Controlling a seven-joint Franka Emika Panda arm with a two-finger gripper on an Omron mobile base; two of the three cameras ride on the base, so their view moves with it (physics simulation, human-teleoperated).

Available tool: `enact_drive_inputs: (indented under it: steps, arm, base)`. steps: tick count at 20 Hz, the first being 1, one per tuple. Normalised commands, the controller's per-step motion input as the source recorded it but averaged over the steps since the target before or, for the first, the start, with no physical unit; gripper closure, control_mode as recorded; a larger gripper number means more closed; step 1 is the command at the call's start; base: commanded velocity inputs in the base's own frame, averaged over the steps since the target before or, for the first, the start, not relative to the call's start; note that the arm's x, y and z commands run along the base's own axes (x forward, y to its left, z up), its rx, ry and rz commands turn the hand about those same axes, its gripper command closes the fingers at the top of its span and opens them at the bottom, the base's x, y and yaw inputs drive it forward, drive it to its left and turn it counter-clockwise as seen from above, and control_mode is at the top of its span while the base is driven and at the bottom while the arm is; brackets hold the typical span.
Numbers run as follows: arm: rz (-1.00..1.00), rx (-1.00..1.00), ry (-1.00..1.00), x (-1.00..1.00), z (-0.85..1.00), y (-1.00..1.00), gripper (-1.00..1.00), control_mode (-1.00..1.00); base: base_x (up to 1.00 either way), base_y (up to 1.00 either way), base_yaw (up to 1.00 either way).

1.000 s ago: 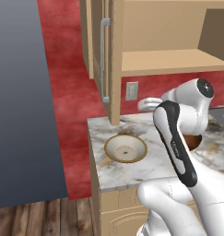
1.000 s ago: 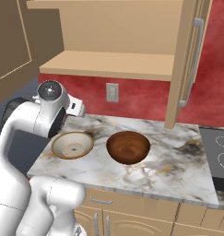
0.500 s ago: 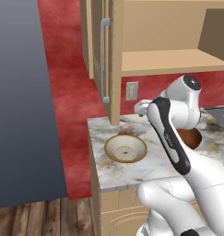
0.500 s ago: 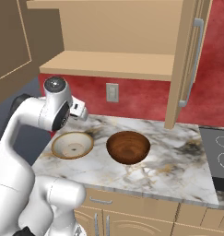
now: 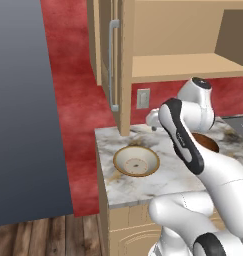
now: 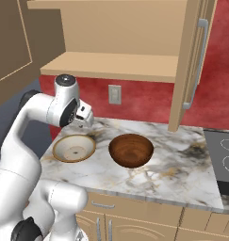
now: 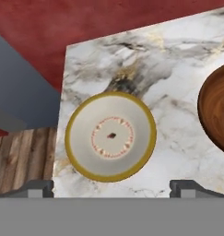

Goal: Open the cabinet. Pick the bowls from the counter and place them in the cabinet. Then close the cabinet.

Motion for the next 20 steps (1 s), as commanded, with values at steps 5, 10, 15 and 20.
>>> enact_drive_inputs:
  steps: [5,10,15,20]
  arm:
    - [-0.01,0.0,0.06,0.01,-0.35,-0.06,-1.0,-1.0]
    - [-0.01,0.0,0.03,0.0,-0.36,-0.03,-1.0,-1.0]
    - [0.0,0.04,0.03,0.0,-0.22,0.0,-1.0,-1.0]
    - [-0.01,0.04,0.01,0.0,-0.23,0.0,-1.0,-1.0]
  base:
    - [0.0,0.0,0.0]
    - [0.0,0.0,0.0]
    - [0.0,0.0,0.0]
    - [0.0,0.0,0.0]
